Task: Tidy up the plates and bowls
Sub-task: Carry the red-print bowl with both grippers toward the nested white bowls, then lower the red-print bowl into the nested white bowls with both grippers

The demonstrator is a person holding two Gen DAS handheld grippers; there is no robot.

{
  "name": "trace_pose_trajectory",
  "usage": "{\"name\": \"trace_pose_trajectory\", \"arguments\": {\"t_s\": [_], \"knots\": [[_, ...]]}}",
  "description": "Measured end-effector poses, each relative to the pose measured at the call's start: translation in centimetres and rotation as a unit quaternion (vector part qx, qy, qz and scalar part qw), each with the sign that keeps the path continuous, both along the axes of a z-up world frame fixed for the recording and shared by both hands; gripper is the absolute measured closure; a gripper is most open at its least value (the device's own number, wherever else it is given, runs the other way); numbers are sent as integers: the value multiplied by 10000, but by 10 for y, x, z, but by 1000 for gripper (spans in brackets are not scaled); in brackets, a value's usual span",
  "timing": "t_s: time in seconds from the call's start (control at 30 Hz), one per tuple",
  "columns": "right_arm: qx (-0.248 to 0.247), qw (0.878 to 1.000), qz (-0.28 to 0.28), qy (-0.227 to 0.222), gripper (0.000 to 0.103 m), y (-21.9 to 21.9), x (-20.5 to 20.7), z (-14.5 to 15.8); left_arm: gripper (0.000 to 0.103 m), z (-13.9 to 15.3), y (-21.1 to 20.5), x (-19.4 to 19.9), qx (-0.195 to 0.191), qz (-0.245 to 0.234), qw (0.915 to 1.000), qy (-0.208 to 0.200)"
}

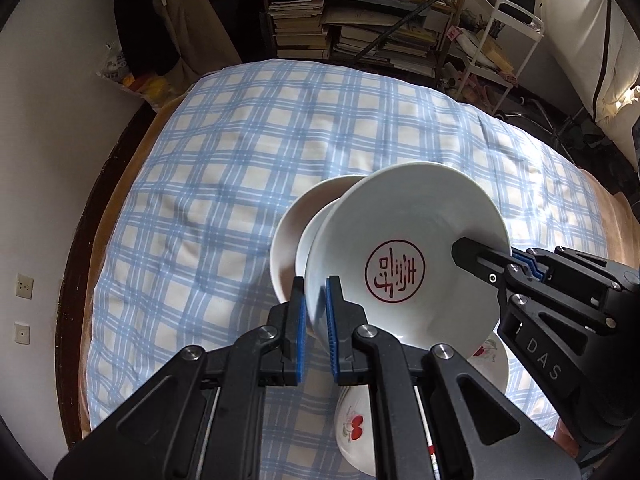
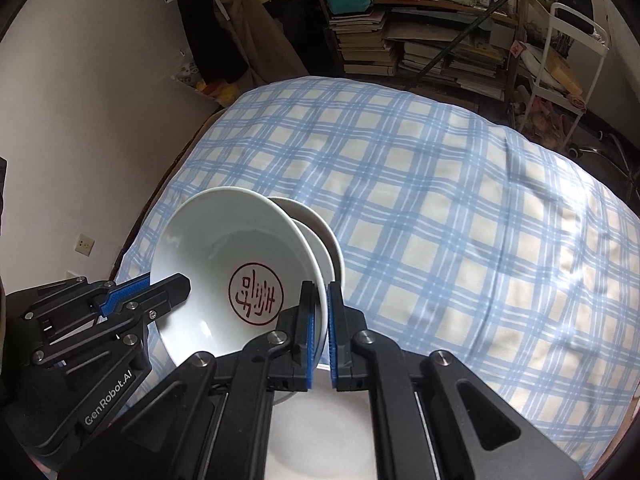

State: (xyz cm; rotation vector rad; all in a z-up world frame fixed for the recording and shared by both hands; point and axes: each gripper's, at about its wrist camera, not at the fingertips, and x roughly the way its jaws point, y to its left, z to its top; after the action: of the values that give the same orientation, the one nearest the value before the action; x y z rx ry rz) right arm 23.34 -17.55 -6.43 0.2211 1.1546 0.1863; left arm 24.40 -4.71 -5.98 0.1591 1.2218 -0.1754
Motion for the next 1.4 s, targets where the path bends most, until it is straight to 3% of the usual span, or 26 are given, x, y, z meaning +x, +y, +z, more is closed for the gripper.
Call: {"name": "trace_pose_trajectory", "arguments": {"t_s": [0.7, 1.4], "knots": [[-445, 9989, 120, 124, 95, 25, 22, -32, 92, -43, 19, 15, -292, 162, 9985, 427], [-239, 9993, 271, 90, 91, 21, 20, -38, 87, -48, 14, 10, 37, 206, 9998, 0]]}}
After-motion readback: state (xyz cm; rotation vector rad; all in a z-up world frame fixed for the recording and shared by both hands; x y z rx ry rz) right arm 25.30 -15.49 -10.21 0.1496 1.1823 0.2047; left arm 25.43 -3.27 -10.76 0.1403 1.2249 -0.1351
